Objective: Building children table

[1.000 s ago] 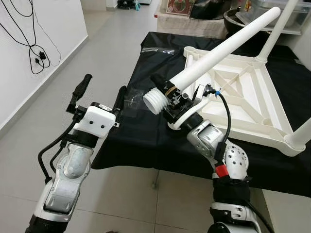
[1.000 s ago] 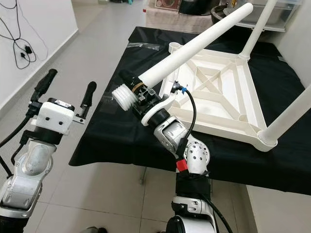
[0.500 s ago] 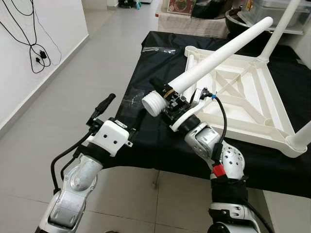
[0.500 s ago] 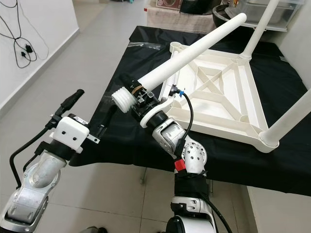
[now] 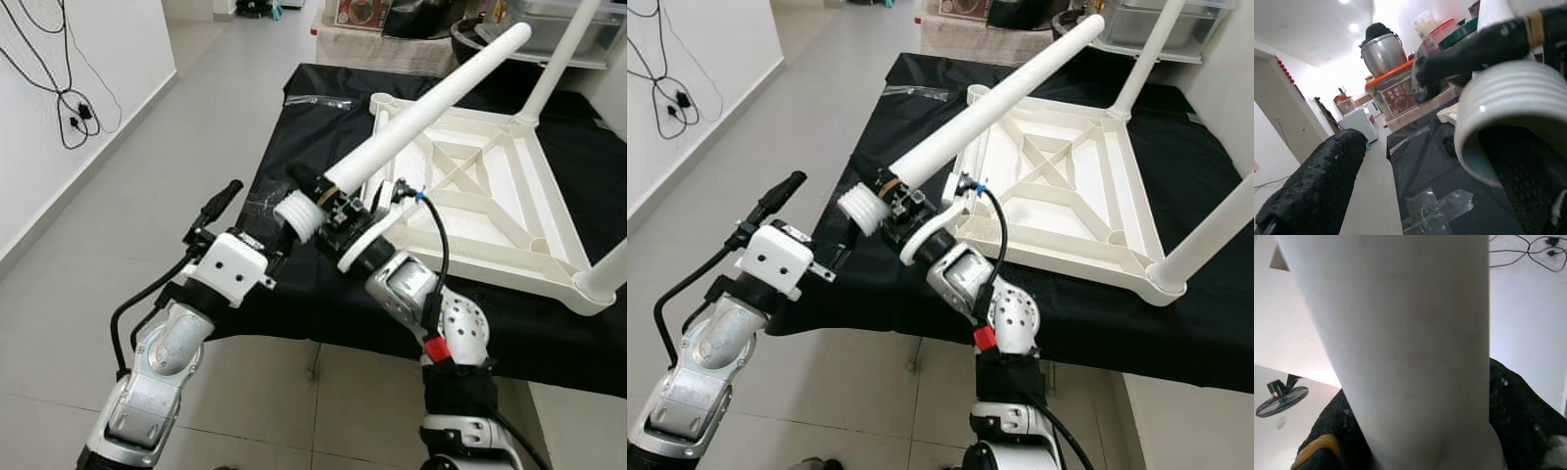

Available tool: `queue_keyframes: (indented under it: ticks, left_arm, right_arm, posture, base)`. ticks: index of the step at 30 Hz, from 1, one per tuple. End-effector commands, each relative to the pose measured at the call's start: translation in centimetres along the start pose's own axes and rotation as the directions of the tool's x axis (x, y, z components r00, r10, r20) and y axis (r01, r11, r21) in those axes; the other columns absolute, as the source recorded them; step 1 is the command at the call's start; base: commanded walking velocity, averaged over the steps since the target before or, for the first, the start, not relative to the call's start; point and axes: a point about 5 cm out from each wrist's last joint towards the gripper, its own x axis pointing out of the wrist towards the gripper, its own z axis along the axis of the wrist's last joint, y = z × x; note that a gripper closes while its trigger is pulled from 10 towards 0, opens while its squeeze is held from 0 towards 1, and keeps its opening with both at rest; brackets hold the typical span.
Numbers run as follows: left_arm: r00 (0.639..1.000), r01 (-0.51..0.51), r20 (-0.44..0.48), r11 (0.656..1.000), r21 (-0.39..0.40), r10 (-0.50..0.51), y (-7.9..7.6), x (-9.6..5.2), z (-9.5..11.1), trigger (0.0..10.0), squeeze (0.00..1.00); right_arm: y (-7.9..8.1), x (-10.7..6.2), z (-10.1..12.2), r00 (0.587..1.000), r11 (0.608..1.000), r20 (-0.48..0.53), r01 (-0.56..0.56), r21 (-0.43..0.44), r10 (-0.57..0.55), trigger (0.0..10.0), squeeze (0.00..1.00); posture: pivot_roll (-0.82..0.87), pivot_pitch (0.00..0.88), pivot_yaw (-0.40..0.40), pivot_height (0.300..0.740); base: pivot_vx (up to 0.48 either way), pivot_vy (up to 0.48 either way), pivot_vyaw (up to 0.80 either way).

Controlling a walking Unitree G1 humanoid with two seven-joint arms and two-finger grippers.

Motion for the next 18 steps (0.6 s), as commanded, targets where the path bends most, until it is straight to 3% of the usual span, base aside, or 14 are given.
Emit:
queue_keyframes:
  ticks: [1, 9, 10, 13, 14, 18]
  left_arm:
    - [1.0, -0.001, -0.009, 1.0, -0.001, 0.001, -0.1, 0.3, -0.2, 10.0, 0.0]
    - [1.0, -0.01, -0.004, 1.0, -0.004, 0.01, -0.3, 0.7, -0.3, 10.0, 0.0]
    - [1.0, -0.015, -0.004, 1.0, -0.004, 0.015, -0.3, 0.7, -0.3, 4.5, 0.0]
    - [1.0, -0.015, -0.004, 1.0, -0.004, 0.015, -0.3, 0.7, -0.3, 4.5, 0.0]
    - [1.0, -0.024, -0.003, 1.0, -0.003, 0.023, -0.3, 0.8, -0.4, 0.0, 0.0]
    - [1.0, -0.031, -0.002, 1.0, 0.003, 0.031, -0.3, 0.8, -0.4, 0.0, 0.0]
  right_arm:
    - [0.4, 0.5, -2.4, 0.996, 0.991, -0.024, -0.086, 0.099, 0.089, 0.0, 0.0]
    - [0.7, 0.1, -3.0, 0.992, 0.987, -0.054, -0.112, 0.114, 0.118, 0.0, 0.0]
    - [0.9, 0.1, -3.0, 0.99, 0.986, -0.055, -0.122, 0.115, 0.129, 0.0, 0.0]
    - [0.9, 0.1, -3.0, 0.99, 0.986, -0.055, -0.122, 0.115, 0.129, 0.0, 0.0]
    - [1.1, 0.1, -3.0, 0.989, 0.984, -0.054, -0.131, 0.117, 0.138, 0.0, 0.0]
    - [1.5, 0.2, -2.8, 0.987, 0.983, -0.048, -0.145, 0.115, 0.151, 0.0, 0.0]
  posture:
    - [0.08, 0.121, -0.062, 0.74]
    - [0.08, 0.124, -0.064, 0.74]
    - [0.08, 0.124, -0.064, 0.74]
    - [0.08, 0.124, -0.064, 0.74]
    - [0.08, 0.123, -0.064, 0.74]
    - [0.08, 0.119, -0.061, 0.74]
  base:
    - [0.0, 0.0, 0.0]
    - [0.0, 0.0, 0.0]
    - [0.0, 0.0, 0.0]
    - [0.0, 0.0, 0.0]
    - [0.0, 0.0, 0.0]
    - [0.0, 0.0, 0.0]
